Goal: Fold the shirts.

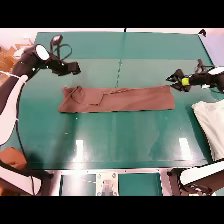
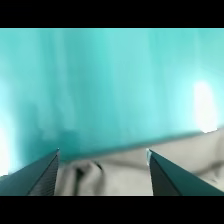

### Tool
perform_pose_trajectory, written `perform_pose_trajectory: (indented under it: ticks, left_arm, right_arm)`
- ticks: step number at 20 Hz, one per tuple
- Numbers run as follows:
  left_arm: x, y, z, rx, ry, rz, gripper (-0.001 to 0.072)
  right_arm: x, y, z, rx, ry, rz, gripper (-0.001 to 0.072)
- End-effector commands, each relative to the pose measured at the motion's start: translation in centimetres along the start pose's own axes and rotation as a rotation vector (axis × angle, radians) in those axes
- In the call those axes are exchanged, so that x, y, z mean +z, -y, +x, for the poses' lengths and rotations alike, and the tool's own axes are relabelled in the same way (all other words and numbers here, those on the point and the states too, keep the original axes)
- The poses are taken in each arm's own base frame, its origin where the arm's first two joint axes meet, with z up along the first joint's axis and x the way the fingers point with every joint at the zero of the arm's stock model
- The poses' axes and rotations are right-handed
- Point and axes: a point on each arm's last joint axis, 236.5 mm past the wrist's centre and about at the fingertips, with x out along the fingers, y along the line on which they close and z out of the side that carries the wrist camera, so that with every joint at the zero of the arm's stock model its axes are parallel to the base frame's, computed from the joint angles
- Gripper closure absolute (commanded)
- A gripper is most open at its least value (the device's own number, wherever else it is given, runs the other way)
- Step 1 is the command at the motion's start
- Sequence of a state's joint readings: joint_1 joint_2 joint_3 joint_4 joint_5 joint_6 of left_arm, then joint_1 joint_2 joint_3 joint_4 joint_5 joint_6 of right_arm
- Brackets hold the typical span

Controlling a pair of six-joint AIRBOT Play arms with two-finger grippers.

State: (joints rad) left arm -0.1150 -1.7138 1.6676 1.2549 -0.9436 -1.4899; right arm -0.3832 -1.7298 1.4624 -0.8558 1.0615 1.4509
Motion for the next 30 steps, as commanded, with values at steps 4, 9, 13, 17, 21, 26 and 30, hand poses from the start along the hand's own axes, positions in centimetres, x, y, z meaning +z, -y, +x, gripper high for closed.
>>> perform_pose_trajectory:
  ticks: [4, 9, 13, 17, 21, 26, 30]
  left_arm:
    - [-1.9, -0.9, -2.3, 0.061, -0.161, 0.065, 0.0124]
    - [-5.1, 0.4, -3.0, 0.005, -0.296, 0.044, 0.068]
    - [-5.8, 1.1, -3.3, -0.021, -0.328, 0.034, 0.068]
    - [-5.0, 3.2, -3.1, -0.109, -0.293, -0.002, 0.068]
    - [-3.9, 5.7, -3.2, -0.208, -0.248, -0.045, 0.068]
    - [-1.9, 9.7, -2.2, -0.291, -0.147, -0.048, 0.0681]
    - [-6.0, 18.3, 3.3, -0.353, -0.196, 0.059, 0.0681]
  right_arm:
    - [-3.4, 5.0, -4.4, 0.006, -0.242, -0.134, 0.0099]
    - [-5.8, 7.1, -0.3, 0.027, -0.351, -0.129, 0.0098]
    - [-7.5, 8.5, 2.9, 0.049, -0.425, -0.098, 0.0099]
    - [-8.6, 7.4, 5.3, 0.092, -0.454, -0.079, 0.025]
    - [-7.7, 6.3, 5.5, 0.09, -0.433, -0.116, 0.0697]
    - [-6.7, 2.4, 1.0, 0.124, -0.434, -0.203, 0.0698]
    - [-7.0, -2.6, -5.6, 0.136, -0.391, -0.298, 0.0698]
